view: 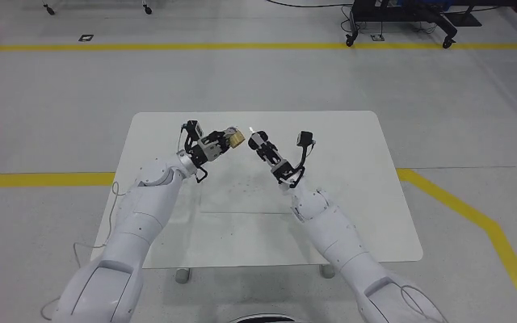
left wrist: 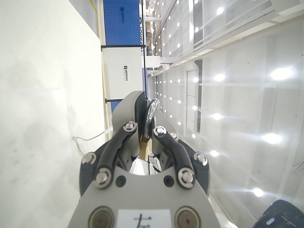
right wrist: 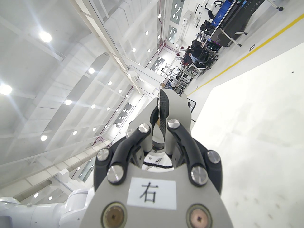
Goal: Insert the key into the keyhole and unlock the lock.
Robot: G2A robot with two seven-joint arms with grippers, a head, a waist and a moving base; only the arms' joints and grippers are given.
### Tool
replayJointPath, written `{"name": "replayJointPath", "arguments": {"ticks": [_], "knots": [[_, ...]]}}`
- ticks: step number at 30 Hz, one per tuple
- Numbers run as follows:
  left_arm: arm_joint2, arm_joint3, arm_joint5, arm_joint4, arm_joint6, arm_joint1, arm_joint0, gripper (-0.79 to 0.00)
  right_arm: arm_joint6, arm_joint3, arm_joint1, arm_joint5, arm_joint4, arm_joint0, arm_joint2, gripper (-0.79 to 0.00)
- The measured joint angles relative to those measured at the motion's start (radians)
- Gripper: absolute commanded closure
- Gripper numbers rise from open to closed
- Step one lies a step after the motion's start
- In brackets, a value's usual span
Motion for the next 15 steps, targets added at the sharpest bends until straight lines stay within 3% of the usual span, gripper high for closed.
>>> {"name": "replayJointPath", "arguments": {"ticks": [4, 6, 11, 15], "knots": [[-0.025, -0.013, 0.163, -0.123, 0.003, 0.000, 0.028, 0.000, 0.168, -0.138, 0.015, 0.140, 0.240, -0.092, 0.044, 0.000], [-0.023, -0.018, 0.210, -0.106, 0.005, 0.004, 0.027, 0.000, 0.206, -0.224, 0.028, 0.228, 0.282, -0.145, 0.072, 0.000], [-0.011, -0.038, 0.278, -0.061, 0.038, 0.004, 0.030, 0.000, 0.176, -0.498, 0.055, 0.494, 0.211, -0.300, 0.121, 0.000], [0.006, -0.047, 0.314, -0.026, 0.057, 0.004, 0.031, 0.000, 0.119, -0.626, 0.062, 0.602, 0.108, -0.368, 0.103, 0.000]]}}
